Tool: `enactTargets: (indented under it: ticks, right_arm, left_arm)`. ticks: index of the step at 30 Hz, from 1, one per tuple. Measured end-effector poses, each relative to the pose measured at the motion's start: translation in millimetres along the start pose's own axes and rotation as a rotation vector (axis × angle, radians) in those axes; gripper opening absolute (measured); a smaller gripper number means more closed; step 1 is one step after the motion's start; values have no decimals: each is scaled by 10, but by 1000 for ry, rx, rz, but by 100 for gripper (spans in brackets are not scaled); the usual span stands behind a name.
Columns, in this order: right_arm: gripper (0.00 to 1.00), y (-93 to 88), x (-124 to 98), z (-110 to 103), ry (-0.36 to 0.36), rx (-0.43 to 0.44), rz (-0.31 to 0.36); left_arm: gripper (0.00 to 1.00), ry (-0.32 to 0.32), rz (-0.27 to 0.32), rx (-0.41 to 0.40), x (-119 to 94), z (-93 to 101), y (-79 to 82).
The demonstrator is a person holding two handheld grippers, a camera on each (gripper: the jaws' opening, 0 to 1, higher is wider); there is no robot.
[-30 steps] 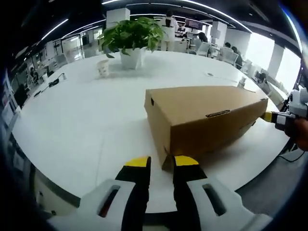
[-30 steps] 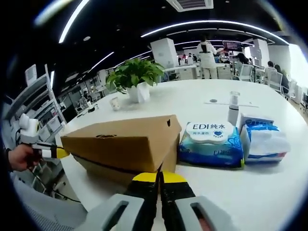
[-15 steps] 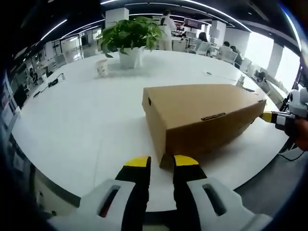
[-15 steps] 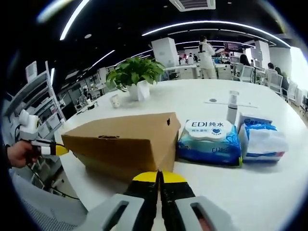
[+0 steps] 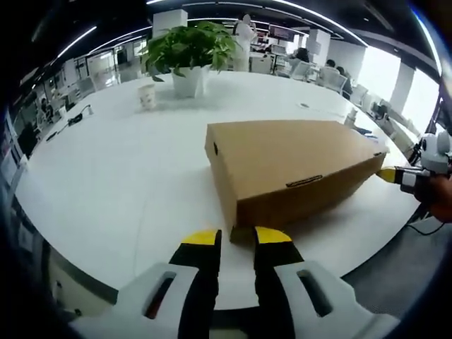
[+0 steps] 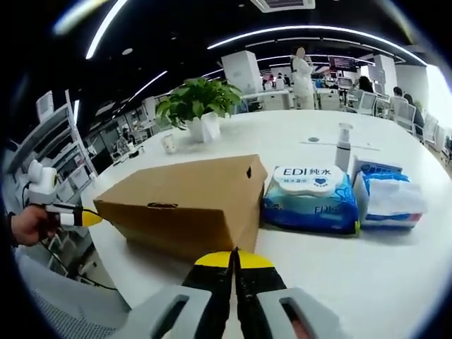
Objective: Operate the shoe box by opening the lid, removing the specified soft item, and placing it in the target area until the item is outside and the box remains undamaged.
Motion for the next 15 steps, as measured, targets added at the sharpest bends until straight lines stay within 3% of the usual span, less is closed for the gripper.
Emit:
enactTargets:
  ticks: [15]
  right_arm:
    - [0,-94,-53,42,14,-8,-41]
  left_arm:
    - [18,-3,21,-49,-5,-2,104]
Point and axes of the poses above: the point that each gripper's makers call its tool centre point, and the gripper's own axes: x roughly forward along the fingers, z roughly to its right, y roughly out of its top, the point moved 3 cm from there along -x, roughly backward along the fingers, and after that the axes turned 15 degrees about z, right-handed, at the moved point
